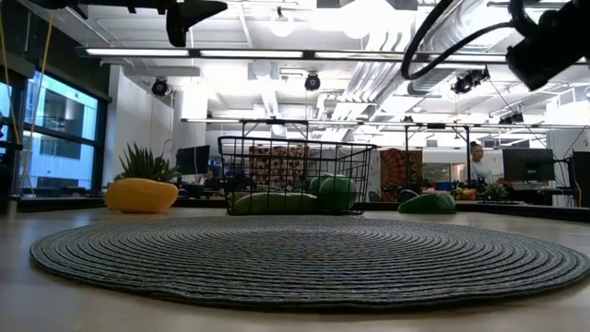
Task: Build produce basket
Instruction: Put the green lime into the black wire basket
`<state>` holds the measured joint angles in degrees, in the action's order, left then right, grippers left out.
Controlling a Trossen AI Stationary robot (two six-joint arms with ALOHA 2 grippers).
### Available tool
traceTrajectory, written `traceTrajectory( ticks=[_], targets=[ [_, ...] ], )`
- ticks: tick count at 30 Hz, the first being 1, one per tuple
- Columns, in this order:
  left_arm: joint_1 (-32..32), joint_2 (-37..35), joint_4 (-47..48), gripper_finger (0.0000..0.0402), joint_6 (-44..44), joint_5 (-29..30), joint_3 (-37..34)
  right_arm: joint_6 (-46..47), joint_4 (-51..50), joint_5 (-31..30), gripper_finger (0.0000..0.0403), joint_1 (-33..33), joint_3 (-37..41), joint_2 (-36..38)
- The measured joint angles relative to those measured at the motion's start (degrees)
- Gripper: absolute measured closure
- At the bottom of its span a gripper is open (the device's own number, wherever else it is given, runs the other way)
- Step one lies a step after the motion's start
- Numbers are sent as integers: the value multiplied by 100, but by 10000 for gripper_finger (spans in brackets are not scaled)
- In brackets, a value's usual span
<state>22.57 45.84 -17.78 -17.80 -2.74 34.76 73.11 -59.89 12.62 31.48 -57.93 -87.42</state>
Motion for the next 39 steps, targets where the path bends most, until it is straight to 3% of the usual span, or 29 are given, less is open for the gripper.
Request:
traceTrajectory(
  ticks=[14,25,39],
  targets=[
    [1,0,0,186,0,195,-1,-270,612,186,34,14,2,-1215],
    [0,0,0,186,3,196,0,-618,870,-129,37,14,4,-1329],
    [2,0,0,186,2,214,0,-762,786,154,125,14,4,-1327]
  ],
)
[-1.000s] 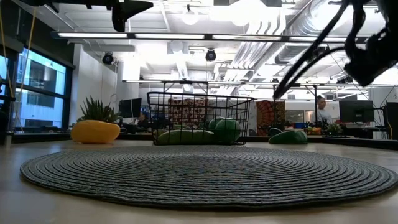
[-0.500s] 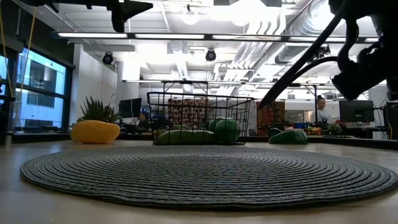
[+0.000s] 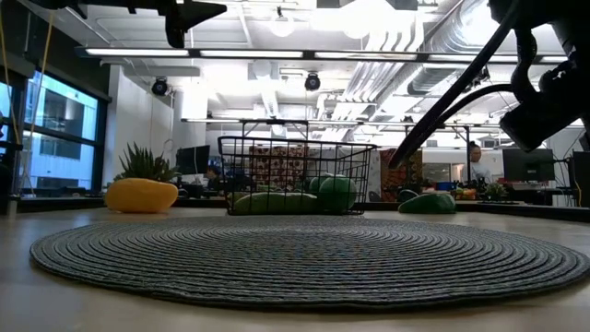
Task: Build produce basket
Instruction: Put the green lime into the black wire basket
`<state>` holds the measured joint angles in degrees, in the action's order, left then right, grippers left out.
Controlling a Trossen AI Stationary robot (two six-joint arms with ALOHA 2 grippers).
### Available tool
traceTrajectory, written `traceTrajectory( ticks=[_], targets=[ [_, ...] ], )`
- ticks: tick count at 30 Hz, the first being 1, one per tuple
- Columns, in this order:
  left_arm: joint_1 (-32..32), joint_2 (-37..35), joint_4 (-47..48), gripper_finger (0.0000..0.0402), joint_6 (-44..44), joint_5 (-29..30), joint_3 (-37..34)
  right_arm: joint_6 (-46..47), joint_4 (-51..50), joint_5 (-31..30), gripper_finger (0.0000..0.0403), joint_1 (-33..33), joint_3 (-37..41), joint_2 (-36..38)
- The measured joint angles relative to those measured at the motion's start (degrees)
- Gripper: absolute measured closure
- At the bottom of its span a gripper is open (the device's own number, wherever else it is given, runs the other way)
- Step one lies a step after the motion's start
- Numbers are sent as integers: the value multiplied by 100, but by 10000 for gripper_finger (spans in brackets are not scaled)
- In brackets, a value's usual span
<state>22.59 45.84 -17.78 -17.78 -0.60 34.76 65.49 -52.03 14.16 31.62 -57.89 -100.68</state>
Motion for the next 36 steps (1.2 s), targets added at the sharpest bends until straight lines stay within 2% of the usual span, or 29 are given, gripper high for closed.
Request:
traceTrajectory(
  ticks=[11,20,24,30,36],
  targets=[
    [0,0,0,186,0,1,-2,-176,-66,2,225,0,-2,4],
    [0,0,0,186,0,0,0,-635,-214,-128,232,-22,-11,209],
    [0,0,0,186,0,2,-2,-840,-397,-508,232,-22,-11,560],
    [0,0,-2,186,0,185,0,-1054,-759,-1306,232,-133,-11,1459],
    [-1,0,-2,186,0,192,0,-1203,-433,-2185,232,-321,-11,2601]
  ],
)
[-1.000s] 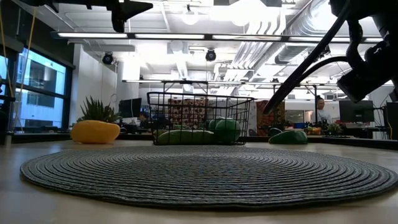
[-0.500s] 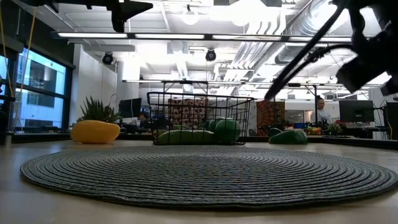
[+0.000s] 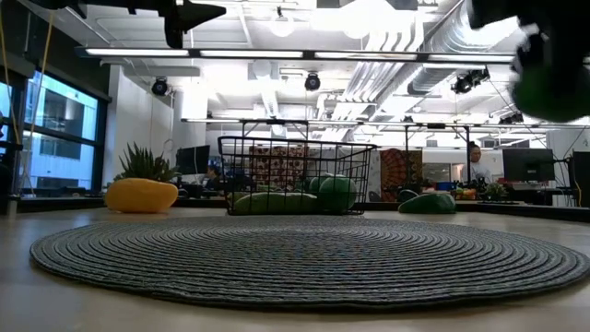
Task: Build produce basket
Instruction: Put the green lime into the black wire basket
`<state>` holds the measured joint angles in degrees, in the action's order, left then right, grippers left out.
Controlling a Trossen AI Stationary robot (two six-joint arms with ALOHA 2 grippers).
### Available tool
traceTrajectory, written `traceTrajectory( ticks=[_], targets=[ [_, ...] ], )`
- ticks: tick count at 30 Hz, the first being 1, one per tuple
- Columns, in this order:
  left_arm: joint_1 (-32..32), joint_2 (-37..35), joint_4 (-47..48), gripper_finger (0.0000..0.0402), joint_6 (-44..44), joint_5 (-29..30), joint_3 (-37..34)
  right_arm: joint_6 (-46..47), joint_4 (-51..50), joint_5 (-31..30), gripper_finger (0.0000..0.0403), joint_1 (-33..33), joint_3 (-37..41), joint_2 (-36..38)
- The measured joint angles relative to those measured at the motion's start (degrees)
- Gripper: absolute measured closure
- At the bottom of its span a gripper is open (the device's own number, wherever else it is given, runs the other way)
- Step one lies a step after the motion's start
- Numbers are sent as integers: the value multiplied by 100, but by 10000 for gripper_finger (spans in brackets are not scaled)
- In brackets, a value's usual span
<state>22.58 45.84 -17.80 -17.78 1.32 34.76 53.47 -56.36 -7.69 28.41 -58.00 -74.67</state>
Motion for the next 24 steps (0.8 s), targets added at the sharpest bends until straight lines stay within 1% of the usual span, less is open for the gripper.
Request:
traceTrajectory(
  ticks=[6,8,10,13,15,19,22,24],
  targets=[
    [1,0,0,186,-4,1,-2,-233,447,-1009,232,-223,3,995],
    [0,0,0,186,-10,0,0,-307,790,-1377,232,-323,139,1300],
    [-2,0,0,186,-12,-2,0,-369,1205,-1508,232,-464,471,1608],
    [-2,0,0,186,-64,-17,0,-406,1969,-1418,232,-715,1227,2053],
    [-2,0,0,186,-96,-17,0,-410,2789,-1346,232,-922,1810,2333],
    [-2,0,0,186,-65,-17,0,-760,5410,-1326,232,-1432,2810,2669],
    [-2,0,0,186,-68,-19,0,-1326,7273,-1288,232,-1853,3242,2648],
    [-2,2,0,186,-167,-19,-2,-1688,8052,-1129,232,-2164,3289,2585]
  ],
)
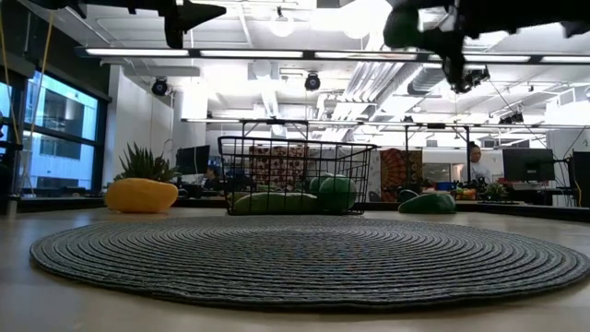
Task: Build produce basket
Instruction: Put the green lime into the black wire basket
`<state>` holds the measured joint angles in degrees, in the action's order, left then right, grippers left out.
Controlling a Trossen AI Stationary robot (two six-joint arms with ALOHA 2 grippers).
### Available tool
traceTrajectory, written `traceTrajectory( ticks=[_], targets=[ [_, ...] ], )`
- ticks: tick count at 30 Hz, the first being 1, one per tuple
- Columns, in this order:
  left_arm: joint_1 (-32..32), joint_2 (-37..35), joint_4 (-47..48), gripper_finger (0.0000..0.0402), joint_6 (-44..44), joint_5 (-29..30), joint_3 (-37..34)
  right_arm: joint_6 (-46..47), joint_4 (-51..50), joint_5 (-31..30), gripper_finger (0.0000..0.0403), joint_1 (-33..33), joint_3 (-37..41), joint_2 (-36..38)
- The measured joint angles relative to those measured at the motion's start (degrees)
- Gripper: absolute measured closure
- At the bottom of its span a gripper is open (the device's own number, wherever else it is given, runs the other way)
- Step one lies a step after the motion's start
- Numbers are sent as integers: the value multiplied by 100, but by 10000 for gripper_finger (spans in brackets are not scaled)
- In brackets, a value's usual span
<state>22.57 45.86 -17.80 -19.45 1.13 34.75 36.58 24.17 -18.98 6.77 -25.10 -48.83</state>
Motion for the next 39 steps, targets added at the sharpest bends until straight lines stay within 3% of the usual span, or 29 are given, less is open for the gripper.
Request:
traceTrajectory(
  ticks=[3,8,14,39],
  targets=[
    [0,-2,-3,186,-364,-48,2,-421,394,565,232,-477,-185,-88],
    [-6,-2,-111,186,-636,-392,2,-961,94,1663,232,-1065,-816,-245],
    [-28,-2,-164,186,-634,-478,2,-1104,-522,2246,232,-1307,-1253,-378],
    [-28,1,-333,186,-528,-605,0,-803,-628,2246,231,-1317,-1279,-477]
  ],
)
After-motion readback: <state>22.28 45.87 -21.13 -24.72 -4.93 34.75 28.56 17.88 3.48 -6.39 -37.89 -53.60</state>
